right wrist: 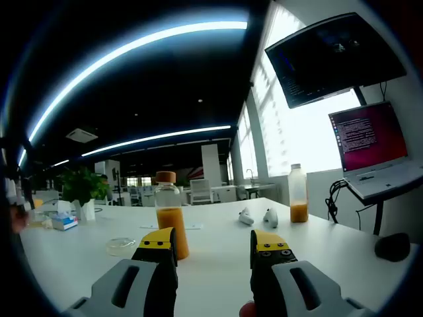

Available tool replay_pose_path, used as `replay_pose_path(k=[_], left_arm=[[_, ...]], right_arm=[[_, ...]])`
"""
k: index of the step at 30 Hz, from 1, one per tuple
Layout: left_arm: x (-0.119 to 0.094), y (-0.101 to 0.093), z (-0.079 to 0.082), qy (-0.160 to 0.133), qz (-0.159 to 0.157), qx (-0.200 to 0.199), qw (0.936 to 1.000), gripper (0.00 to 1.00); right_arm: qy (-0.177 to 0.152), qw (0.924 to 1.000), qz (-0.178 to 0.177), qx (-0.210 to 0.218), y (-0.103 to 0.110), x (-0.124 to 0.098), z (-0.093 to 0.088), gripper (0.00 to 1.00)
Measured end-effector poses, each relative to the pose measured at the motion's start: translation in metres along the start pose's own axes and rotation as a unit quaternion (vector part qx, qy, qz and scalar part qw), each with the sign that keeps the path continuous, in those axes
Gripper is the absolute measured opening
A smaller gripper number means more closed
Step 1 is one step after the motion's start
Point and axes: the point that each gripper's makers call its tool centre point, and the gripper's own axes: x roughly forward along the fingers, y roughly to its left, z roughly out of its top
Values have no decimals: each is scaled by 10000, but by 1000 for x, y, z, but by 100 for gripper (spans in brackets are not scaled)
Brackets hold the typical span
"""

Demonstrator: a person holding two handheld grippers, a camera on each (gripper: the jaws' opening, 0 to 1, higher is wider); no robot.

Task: Open the Petri dish lid, place the lid on the table, pour the liquid culture medium into the Petri dish, pick up the Petri dish lid from the table, and close the Petri dish

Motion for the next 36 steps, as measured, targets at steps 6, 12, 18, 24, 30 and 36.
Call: replay_pose_path(k=[6,12,18,24,30,36], left_arm=[[0,0,1,-7,3,-5,10000,32],[0,-1,0,-6,4,-9,10000,32],[-1,-5,-2,61,-24,70,10000,32],[-4,-6,-2,82,-19,145,9999,32],[-5,-4,-3,102,9,216,9997,32],[-6,-3,-3,104,-12,216,9997,32]], right_arm=[[-17,10000,-3,-12,-1,-1,1,39],[-6,10000,23,-51,1,-1,2,39],[-44,9998,78,-156,3,-2,6,39],[-40,9998,74,-156,1,-2,6,39],[-52,9998,111,-182,4,-1,9,39],[-20,9997,153,-196,10,2,7,39]])
